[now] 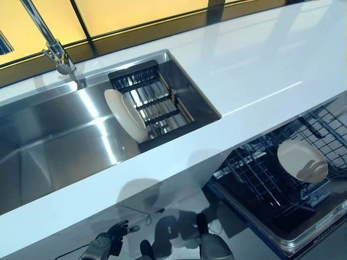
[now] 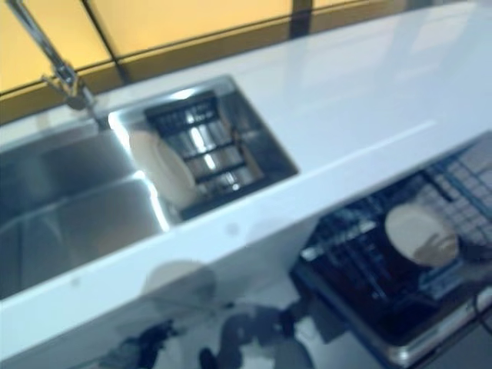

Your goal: Take plates into dishwasher

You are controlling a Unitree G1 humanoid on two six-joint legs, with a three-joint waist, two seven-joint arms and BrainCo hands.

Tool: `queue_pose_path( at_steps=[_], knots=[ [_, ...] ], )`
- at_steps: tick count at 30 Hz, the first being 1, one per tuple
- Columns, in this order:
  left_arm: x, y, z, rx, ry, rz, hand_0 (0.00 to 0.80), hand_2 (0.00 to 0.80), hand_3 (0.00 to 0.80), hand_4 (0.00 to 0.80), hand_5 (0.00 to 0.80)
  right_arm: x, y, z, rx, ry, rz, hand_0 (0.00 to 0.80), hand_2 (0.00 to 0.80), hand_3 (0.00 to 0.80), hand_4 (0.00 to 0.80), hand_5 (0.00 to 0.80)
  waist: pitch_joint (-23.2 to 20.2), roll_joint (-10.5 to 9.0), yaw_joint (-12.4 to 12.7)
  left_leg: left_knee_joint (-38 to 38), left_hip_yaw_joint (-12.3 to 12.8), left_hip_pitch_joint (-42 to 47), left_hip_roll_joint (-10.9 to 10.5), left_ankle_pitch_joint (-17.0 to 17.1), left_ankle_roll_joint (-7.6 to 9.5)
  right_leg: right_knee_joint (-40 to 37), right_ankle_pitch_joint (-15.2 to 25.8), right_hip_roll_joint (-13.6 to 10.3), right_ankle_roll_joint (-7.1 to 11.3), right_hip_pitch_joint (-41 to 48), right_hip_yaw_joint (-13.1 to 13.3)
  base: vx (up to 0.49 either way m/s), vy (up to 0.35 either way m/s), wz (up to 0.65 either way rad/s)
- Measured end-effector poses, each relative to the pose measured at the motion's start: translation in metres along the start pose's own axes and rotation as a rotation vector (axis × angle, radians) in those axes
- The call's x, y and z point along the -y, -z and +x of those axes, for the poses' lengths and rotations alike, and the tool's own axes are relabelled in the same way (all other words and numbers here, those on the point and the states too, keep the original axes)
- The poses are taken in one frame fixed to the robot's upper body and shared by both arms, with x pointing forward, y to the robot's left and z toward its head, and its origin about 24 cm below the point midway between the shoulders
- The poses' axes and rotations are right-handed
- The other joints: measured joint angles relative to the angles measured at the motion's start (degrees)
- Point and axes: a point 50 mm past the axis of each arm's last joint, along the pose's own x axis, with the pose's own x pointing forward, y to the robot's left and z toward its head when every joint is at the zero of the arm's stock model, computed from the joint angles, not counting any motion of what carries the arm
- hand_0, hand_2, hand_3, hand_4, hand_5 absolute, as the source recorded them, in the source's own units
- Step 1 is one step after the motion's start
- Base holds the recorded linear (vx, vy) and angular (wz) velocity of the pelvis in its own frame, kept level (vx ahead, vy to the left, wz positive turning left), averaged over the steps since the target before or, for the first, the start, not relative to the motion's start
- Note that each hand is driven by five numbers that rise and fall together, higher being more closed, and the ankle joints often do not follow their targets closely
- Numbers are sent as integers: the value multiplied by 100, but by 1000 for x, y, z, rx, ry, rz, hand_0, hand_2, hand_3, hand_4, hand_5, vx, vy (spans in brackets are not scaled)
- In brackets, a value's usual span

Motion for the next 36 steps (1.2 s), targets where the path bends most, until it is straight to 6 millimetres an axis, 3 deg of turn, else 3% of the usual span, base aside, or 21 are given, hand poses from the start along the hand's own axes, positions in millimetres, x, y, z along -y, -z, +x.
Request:
queue_pose_path(
  at_steps=[5, 10, 15, 19, 27, 31, 36],
  knots=[
    [-1, 8, -2, -31, -10, -26, 0, 0, 0, 0, 0, 38, 13, -1, 0, 94, 7, 0, 0, 0, 0, 0, -272, -66, -76, -1, 17, 35, 88, -30, -42, -3, -30, 95, -45, 53, 9, 58, 24, -4],
    [-1, 13, -2, -49, -18, -32, 0, 0, 0, 0, 0, 97, 1, -4, 80, 248, 3, 0, 0, 0, 0, 0, -430, -58, -139, -2, 13, 97, 112, -39, -54, -9, -38, 116, -56, 125, 5, 26, 16, 0],
    [4, 22, -3, -85, -20, -48, 0, 0, 0, 0, 0, 159, -30, -11, 186, 426, 58, 0, 0, 0, 0, 0, -570, -64, -17, -1, -24, 107, 112, -37, -54, -14, -39, 105, -57, 154, -45, 11, 14, 2],
    [8, 22, -2, -84, -12, -62, 0, 0, 0, 0, 0, 193, -74, -22, 341, 535, 32, 0, 0, 0, 0, 0, -644, -47, 161, 4, -200, 107, 103, -17, -35, -18, -64, 85, -81, 259, -219, 34, 27, 22],
    [6, 26, -3, -90, -26, -116, 0, 0, 0, 0, 0, 224, -149, -49, 608, 721, -124, 0, 0, 0, 0, 0, -664, -70, 831, 31, -677, 69, 72, 56, -49, -18, -154, 42, -89, 467, -650, 46, 3, 29],
    [2, 34, -6, -126, -45, -159, 0, 0, 0, 0, 0, 222, -184, -62, 744, 766, -142, 0, 0, 0, 0, 0, -659, -126, 952, 38, -926, -16, 43, 125, -67, -15, -169, 4, -92, 541, -846, 41, 9, 30],
    [-3, 36, -8, -137, -63, -212, 0, 0, 0, 0, 0, 206, -229, -82, 929, 793, -233, 0, 0, 0, 0, 0, -623, -183, 1219, 36, -1129, -35, 16, 140, -60, -18, -251, -37, -48, 660, -1048, 13, 31, 22]
  ],
)
